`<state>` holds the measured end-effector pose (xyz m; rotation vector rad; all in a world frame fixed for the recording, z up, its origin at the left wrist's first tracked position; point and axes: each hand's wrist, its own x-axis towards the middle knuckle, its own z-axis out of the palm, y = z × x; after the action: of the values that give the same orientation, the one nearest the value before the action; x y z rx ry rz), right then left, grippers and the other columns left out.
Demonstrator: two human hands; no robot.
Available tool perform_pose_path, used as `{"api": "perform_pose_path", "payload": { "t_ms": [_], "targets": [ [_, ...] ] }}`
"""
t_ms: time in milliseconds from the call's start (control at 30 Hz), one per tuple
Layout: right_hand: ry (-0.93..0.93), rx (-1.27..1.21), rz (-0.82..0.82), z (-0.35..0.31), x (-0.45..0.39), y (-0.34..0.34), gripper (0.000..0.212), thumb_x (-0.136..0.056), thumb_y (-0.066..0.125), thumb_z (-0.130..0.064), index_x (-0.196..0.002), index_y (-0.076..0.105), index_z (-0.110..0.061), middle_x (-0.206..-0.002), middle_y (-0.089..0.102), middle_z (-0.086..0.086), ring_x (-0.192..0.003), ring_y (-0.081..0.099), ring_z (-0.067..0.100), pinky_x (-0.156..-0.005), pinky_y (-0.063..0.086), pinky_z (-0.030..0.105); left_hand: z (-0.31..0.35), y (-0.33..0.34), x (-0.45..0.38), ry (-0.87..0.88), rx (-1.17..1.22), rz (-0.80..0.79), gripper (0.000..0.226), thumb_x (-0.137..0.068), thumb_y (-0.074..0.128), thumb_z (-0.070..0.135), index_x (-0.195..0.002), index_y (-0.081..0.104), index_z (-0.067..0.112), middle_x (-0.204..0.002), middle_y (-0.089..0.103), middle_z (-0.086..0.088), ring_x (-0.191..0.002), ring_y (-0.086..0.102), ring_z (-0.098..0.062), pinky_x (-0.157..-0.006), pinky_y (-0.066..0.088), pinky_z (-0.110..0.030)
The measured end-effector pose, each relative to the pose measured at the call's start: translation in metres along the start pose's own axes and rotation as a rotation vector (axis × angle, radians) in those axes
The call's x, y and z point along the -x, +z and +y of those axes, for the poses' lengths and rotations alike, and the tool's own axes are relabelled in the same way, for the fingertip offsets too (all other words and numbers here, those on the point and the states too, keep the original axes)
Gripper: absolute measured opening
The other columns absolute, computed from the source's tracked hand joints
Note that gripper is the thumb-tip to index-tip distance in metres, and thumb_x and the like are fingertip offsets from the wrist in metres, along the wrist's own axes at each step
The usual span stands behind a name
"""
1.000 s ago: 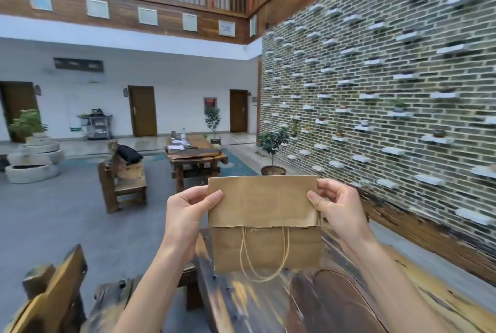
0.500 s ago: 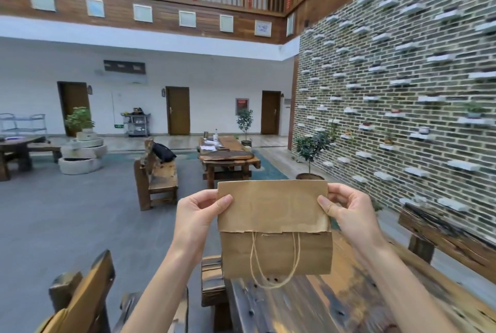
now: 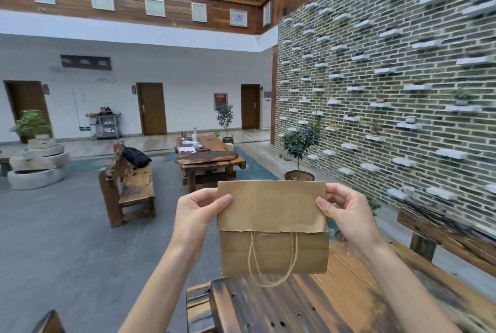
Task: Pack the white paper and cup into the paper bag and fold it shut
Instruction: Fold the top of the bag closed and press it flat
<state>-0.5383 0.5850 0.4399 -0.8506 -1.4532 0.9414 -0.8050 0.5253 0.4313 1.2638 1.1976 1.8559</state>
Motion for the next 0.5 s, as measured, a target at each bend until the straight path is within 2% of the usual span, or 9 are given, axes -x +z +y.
{"api": "perform_pose_path", "payload": {
  "t_ms": [133,300,433,500],
  "targets": [
    [0.018,0.024,0.046,0.024,-0.038,0.006,0.022,-0.089,0.063,0.006,-0.095,0.072,-0.014,-0.096,0.073,0.021,-0.084,0.068,0.025,-0.086,0.056,0.048,-0.034,0.008,-0.055,-0.026,0.025,-0.071,0.011,-0.08,0.076,0.008,-0.09,0.08,0.01,-0.092,0.079,-0.011,-0.086,0.074,-0.022,-0.083,0.058,-0.037],
    [0.056,0.102,0.166,0.064,-0.08,0.004,0.02,-0.089,0.064,0.005,-0.094,0.072,-0.013,-0.087,0.073,0.012,-0.08,0.068,0.022,-0.077,0.058,0.04,-0.085,0.032,-0.129,-0.079,0.074,-0.187,0.01,-0.078,0.077,0.007,-0.088,0.08,0.009,-0.089,0.079,-0.014,-0.081,0.072,-0.02,-0.079,0.056,-0.036],
    [0.07,0.153,0.305,0.094,-0.11,-0.005,0.021,-0.089,0.064,0.007,-0.093,0.07,-0.013,-0.082,0.073,0.006,-0.074,0.068,0.014,-0.062,0.059,0.021,-0.128,0.065,-0.192,-0.103,0.088,-0.341,0.011,-0.078,0.078,0.009,-0.088,0.08,0.01,-0.09,0.079,-0.012,-0.083,0.073,-0.021,-0.079,0.056,-0.037],
    [0.076,0.171,0.38,0.104,-0.123,-0.011,0.024,-0.088,0.064,0.007,-0.092,0.071,-0.016,-0.08,0.074,0.001,-0.075,0.069,0.015,-0.063,0.058,0.021,-0.142,0.084,-0.217,-0.118,0.094,-0.416,0.011,-0.079,0.077,0.009,-0.09,0.08,0.009,-0.09,0.079,-0.012,-0.083,0.073,-0.021,-0.078,0.057,-0.036]
  ]
}}
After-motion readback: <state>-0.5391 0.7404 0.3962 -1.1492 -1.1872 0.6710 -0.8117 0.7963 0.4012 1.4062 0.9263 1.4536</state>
